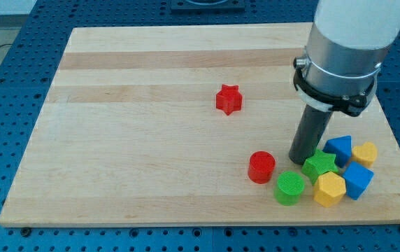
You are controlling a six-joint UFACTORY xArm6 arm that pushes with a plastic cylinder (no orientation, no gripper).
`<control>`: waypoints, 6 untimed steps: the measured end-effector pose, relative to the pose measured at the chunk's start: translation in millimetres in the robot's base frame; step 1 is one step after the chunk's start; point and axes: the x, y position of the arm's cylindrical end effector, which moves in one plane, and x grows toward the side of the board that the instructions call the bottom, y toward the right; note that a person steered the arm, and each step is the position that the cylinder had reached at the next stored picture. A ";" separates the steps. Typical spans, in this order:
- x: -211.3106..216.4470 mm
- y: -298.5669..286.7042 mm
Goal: Push both the red blocks into the group of blocks
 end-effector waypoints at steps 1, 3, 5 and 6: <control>0.1 0.2; -55.5 -97.9; 0.8 -169.0; 13.4 -134.7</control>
